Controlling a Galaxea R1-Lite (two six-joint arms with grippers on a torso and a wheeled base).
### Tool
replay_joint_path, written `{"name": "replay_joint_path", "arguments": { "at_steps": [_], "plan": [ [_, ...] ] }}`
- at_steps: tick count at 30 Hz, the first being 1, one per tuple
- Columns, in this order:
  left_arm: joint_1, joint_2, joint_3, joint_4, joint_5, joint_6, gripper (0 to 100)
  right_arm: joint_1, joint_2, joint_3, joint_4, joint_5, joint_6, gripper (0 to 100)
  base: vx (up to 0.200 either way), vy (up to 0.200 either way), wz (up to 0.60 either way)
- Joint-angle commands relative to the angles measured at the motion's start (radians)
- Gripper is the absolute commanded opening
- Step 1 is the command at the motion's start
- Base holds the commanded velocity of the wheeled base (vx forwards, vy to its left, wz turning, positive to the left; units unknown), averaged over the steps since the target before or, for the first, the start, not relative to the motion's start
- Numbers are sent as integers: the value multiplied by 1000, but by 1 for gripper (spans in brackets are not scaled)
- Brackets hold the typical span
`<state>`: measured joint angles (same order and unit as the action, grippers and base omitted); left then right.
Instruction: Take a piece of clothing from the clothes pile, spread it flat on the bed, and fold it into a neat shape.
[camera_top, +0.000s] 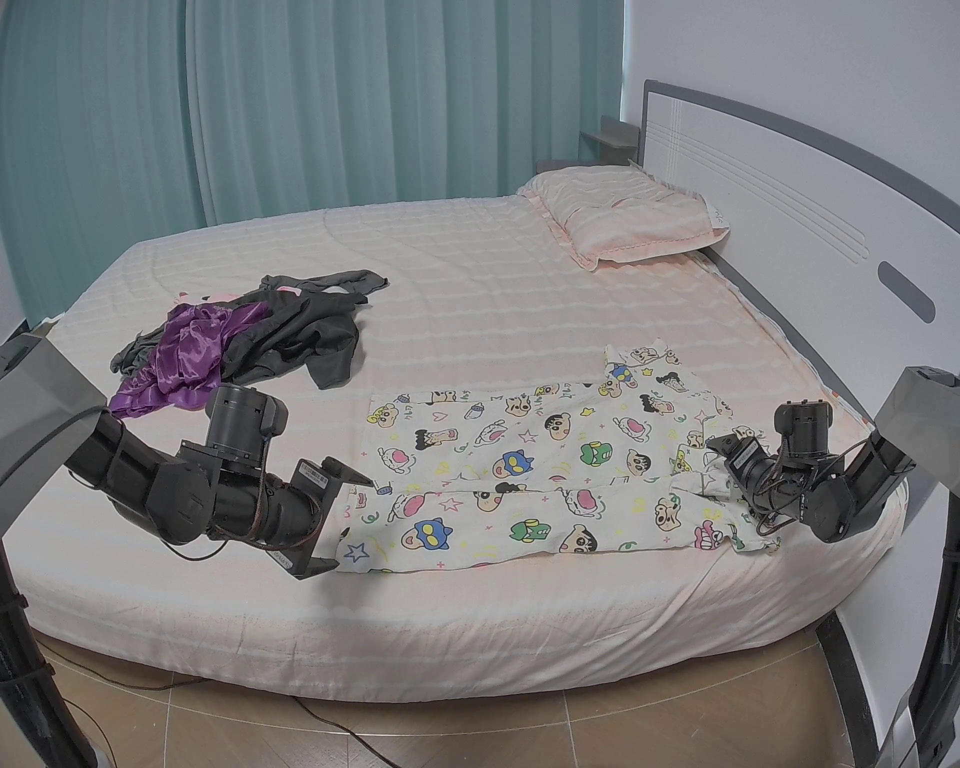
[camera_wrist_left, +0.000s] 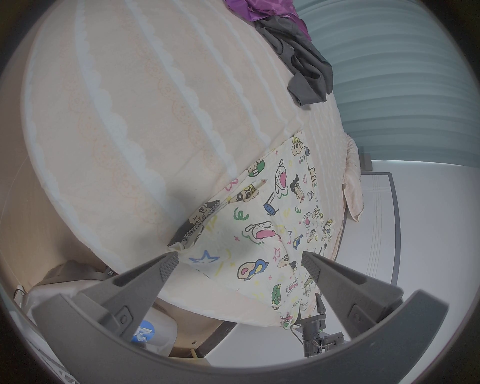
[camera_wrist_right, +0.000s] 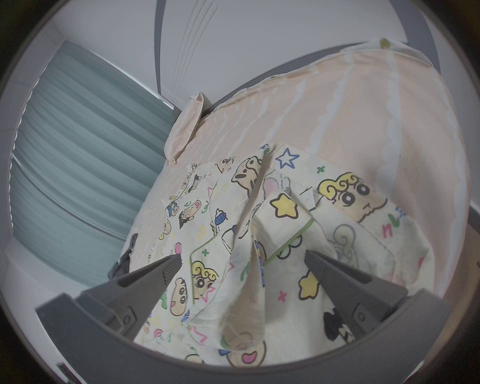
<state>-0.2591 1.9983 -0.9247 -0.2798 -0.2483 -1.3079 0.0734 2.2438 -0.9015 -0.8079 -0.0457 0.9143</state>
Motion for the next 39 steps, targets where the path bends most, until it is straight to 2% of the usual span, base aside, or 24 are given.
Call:
{"name": "replay_joint_path", "arguments": {
  "at_steps": [1, 4, 5, 14, 24, 27, 30, 34, 39],
  "plan": [
    [-5, 5, 9, -1, 0, 1, 100, 2, -18, 19, -5, -34, -64, 100, 0, 0, 0],
    [-5, 4, 10, 1, 0, 1, 100, 29, -26, 6, 6, -34, -66, 100, 0, 0, 0],
    [-5, 4, 10, 1, 0, 1, 100, 36, -26, 3, 9, -34, -66, 0, 0, 0, 0],
    [-3, 4, 13, 1, 1, 1, 100, 40, -35, 16, 39, -34, -64, 0, 0, 0, 0],
    [-5, 4, 15, 1, 1, 1, 100, 69, -164, 108, 41, -42, -58, 0, 0, 0, 0],
    [-5, 5, 17, 1, 1, 1, 100, 105, -204, 164, 33, -126, -58, 0, 0, 0, 0],
    [-8, 5, 17, 1, 1, -1, 100, 137, -224, 197, 30, -183, -60, 0, 0, 0, 0],
    [-9, 5, 18, 1, 1, -2, 100, 178, -248, 233, 26, -218, -57, 0, 0, 0, 0],
    [-9, 4, 18, 1, 1, -2, 100, 229, -250, 260, 26, -299, -57, 0, 0, 0, 0]
  ]
}}
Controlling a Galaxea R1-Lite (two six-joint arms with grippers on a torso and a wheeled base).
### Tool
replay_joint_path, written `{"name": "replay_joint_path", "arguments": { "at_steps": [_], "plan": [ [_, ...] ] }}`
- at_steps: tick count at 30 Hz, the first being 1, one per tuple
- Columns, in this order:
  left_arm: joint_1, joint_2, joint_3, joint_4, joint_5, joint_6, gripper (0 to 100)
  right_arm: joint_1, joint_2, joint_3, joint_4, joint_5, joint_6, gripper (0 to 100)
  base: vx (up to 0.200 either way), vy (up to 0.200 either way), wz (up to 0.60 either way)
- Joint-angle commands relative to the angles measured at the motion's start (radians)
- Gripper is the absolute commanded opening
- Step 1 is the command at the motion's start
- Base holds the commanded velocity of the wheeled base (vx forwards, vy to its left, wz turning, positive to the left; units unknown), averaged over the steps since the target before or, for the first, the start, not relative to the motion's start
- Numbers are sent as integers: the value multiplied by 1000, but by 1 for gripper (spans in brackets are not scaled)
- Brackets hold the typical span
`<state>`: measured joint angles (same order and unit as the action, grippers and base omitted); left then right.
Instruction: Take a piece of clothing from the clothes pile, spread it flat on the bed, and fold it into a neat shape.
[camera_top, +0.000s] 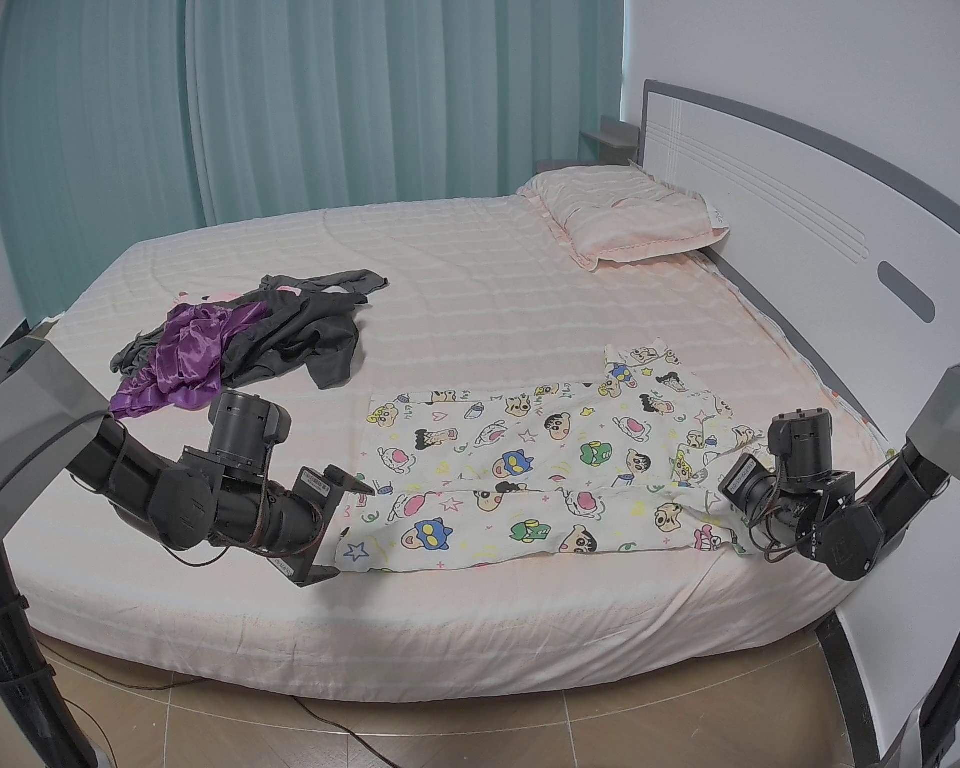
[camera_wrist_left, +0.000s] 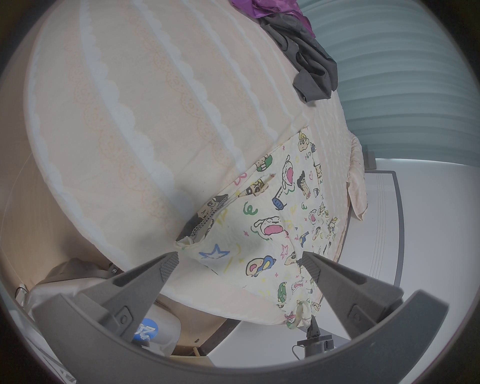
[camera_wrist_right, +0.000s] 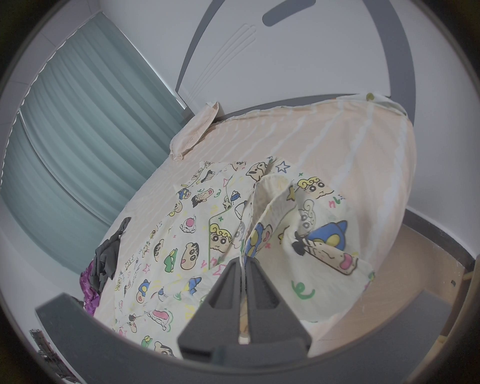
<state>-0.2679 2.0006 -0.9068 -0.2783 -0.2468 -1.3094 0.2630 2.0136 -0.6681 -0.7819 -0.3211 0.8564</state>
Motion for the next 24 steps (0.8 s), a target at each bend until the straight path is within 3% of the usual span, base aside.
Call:
{"name": "replay_joint_path", "arguments": {
  "at_steps": [1, 10, 11, 20, 24],
  "plan": [
    [-1, 1, 0, -1, 0, -1, 100, 45, -23, 36, 0, -30, 0, 0, 0, 0, 0],
    [-1, 3, 0, 1, 0, -1, 100, 79, -42, 99, -7, -92, 1, 0, 0, 0, 0],
    [-1, 1, 0, -1, 0, -1, 100, 81, -42, 108, -11, -92, 1, 100, 0, 0, 0],
    [-1, 3, 0, -1, 0, -2, 100, 136, -115, 245, -66, -90, 21, 100, 0, 0, 0],
    [-1, 3, 0, 1, 0, -2, 100, 98, -151, 239, -66, -79, 20, 100, 0, 0, 0]
  ]
}}
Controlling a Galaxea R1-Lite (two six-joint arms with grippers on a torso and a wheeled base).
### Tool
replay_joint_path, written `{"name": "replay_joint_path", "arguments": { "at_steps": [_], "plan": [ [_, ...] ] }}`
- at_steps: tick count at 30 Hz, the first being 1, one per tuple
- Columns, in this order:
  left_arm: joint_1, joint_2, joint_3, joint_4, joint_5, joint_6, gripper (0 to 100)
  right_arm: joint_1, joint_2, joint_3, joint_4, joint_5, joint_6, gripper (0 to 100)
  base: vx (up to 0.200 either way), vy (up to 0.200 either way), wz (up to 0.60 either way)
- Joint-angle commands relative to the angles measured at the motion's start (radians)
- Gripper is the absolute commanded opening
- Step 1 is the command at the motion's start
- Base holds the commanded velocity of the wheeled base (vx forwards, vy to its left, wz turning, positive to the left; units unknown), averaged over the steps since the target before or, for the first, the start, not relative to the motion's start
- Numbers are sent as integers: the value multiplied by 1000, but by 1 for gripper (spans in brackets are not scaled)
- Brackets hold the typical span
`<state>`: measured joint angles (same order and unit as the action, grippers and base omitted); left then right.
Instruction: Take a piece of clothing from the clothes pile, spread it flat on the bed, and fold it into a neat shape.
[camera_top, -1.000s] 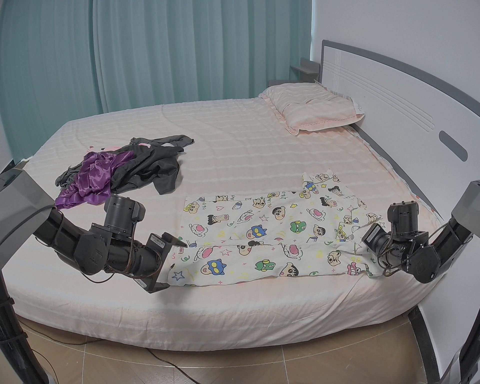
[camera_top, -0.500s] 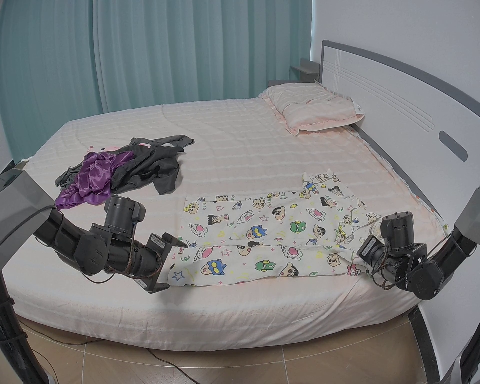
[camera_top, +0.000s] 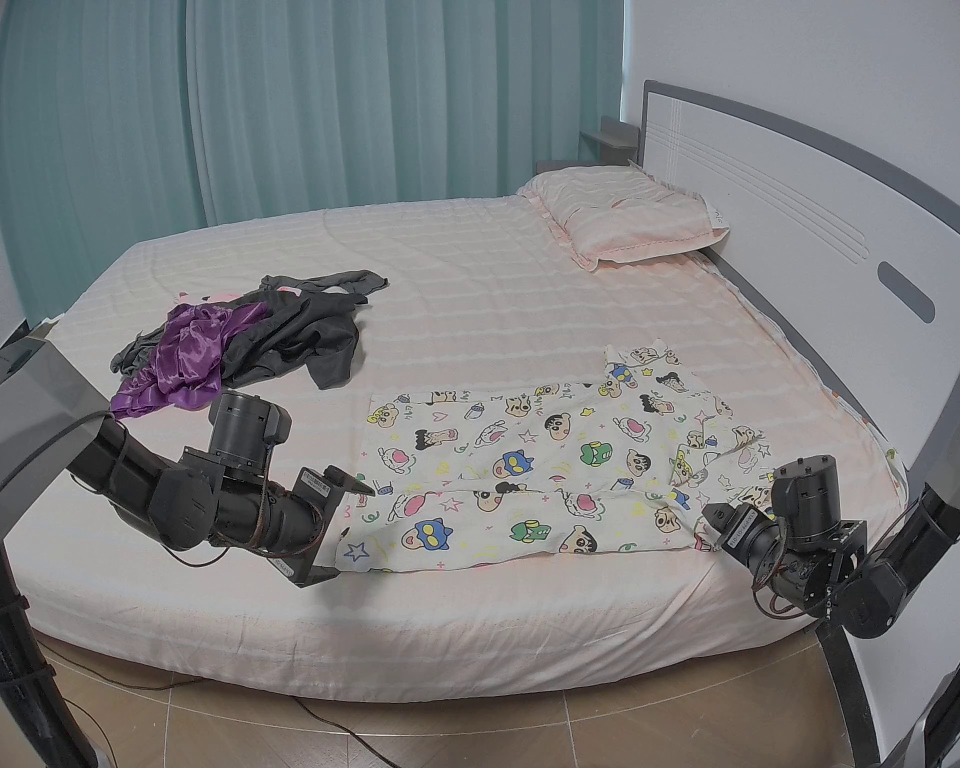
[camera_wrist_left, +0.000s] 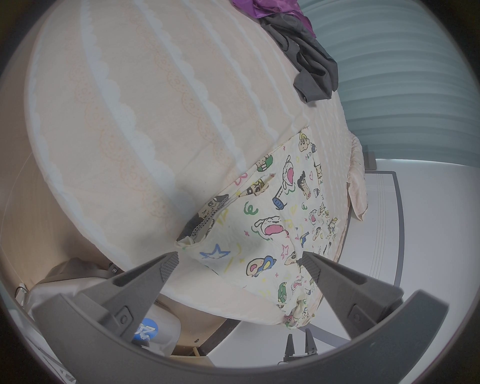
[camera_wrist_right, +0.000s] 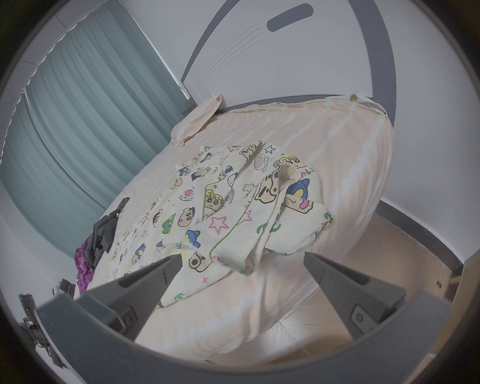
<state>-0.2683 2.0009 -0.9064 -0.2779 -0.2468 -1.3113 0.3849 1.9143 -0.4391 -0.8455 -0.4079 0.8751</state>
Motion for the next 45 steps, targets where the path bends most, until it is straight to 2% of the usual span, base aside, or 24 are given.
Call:
{"name": "replay_joint_path", "arguments": {
  "at_steps": [1, 5, 7, 9, 12, 17, 40, 45],
  "plan": [
    [0, 1, 0, 0, 0, 0, 100, -41, -54, 2, -4, 9, 1, 100, 0, 0, 0],
    [-2, 1, 7, -1, 0, 0, 100, -124, -43, -61, -4, 54, 4, 100, 0, 0, 0],
    [-3, -1, 12, -3, 0, 1, 100, -187, -32, -101, -3, 116, 4, 100, 0, 0, 0],
    [-3, -1, 14, -3, -2, 1, 100, -215, -6, -119, -3, 147, 5, 100, 0, 0, 0],
    [-11, 1, 14, -3, -2, 1, 100, -239, 48, -147, -3, 159, 8, 100, 0, 0, 0],
    [-15, 4, 14, -3, 0, 3, 100, -248, 104, -188, -12, 161, 59, 100, 0, 0, 0],
    [-17, 13, 15, -3, 0, 6, 100, -244, 140, -208, -12, 162, 81, 100, 0, 0, 0],
    [-17, 13, 15, -3, 0, 6, 100, -271, 192, -245, -12, 176, 87, 100, 0, 0, 0]
  ]
}}
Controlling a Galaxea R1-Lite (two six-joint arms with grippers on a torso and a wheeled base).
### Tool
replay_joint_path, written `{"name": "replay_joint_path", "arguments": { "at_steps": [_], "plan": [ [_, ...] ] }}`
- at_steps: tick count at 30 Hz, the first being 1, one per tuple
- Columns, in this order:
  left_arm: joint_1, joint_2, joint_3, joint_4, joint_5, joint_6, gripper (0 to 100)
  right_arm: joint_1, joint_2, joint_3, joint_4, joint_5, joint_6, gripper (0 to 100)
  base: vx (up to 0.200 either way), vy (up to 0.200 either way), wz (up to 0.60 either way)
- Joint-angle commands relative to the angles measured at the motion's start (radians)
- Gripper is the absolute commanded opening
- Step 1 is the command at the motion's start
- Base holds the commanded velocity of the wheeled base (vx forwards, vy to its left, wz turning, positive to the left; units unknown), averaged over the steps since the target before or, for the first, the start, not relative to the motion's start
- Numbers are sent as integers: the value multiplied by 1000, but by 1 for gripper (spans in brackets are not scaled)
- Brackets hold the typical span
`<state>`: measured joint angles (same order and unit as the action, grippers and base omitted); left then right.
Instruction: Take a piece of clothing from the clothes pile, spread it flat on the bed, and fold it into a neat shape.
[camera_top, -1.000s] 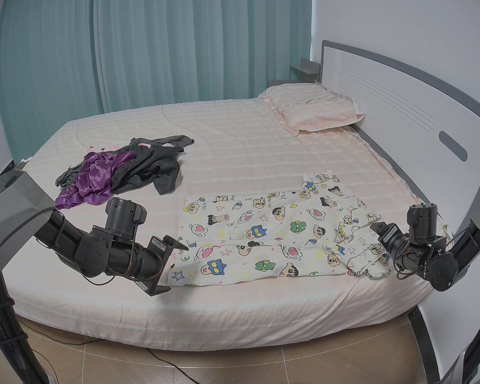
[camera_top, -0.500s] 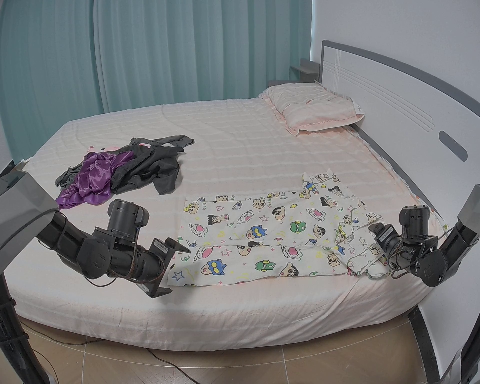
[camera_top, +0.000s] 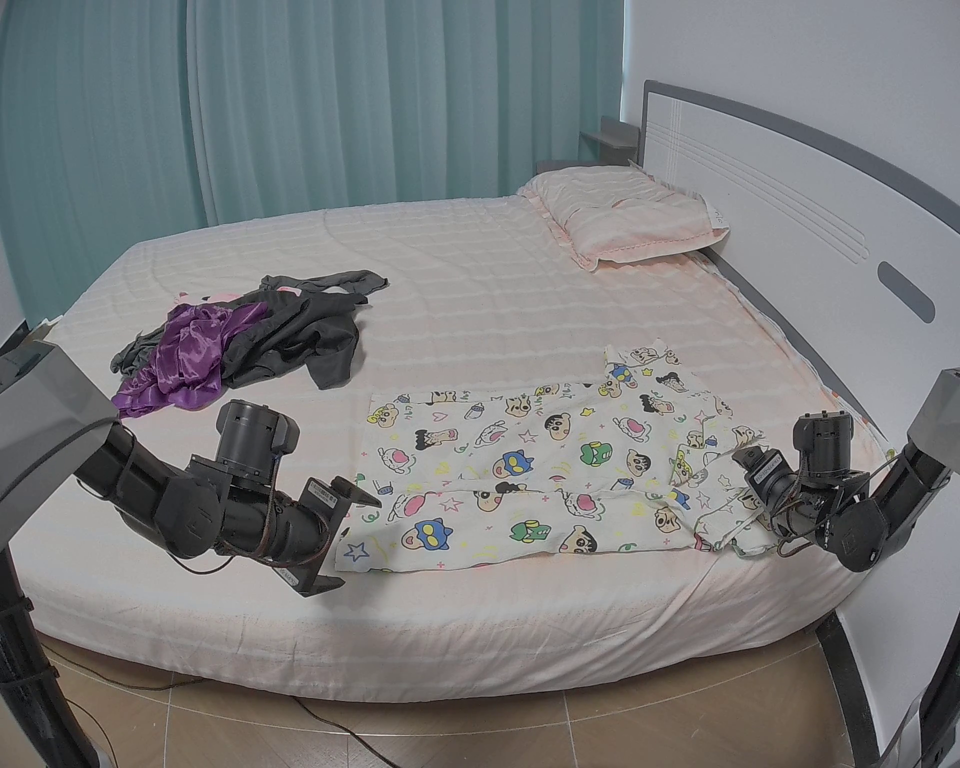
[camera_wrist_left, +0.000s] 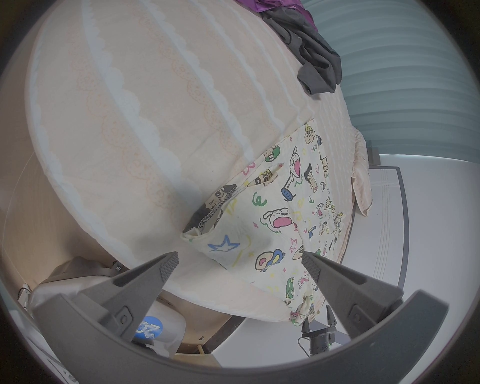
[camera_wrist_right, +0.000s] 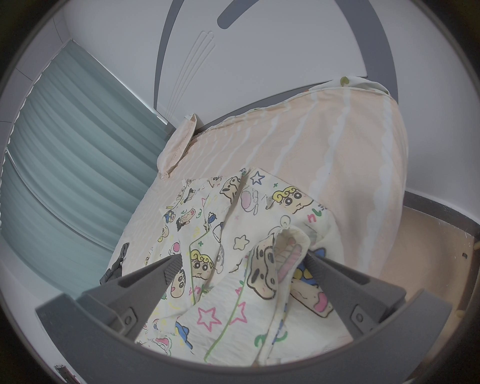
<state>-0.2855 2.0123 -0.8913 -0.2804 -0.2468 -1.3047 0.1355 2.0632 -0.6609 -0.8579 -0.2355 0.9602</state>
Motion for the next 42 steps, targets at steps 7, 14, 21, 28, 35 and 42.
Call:
{"name": "replay_joint_path", "arguments": {
  "at_steps": [7, 14, 21, 28, 35, 42],
  "plan": [
    [0, 3, 0, 0, 1, -1, 100, -50, 58, -26, 2, 2, 2, 0, 0, 0, 0],
    [0, 3, 0, 0, 1, -1, 100, -54, 15, 14, 5, -7, 0, 0, 0, 0, 0],
    [0, 3, 0, 0, 1, -1, 100, -40, -80, 86, 10, -10, -1, 0, 0, 0, 0],
    [0, 3, 0, 0, 1, -1, 100, -2, -127, 167, 2, -15, 0, 0, 0, 0, 0],
    [-1, 3, 0, 0, 1, -1, 100, 33, -127, 218, -1, -59, 3, 0, 0, 0, 0],
    [-7, 2, 2, 0, 1, -1, 100, 52, -152, 250, -1, -68, 2, 0, 0, 0, 0]
  ]
}}
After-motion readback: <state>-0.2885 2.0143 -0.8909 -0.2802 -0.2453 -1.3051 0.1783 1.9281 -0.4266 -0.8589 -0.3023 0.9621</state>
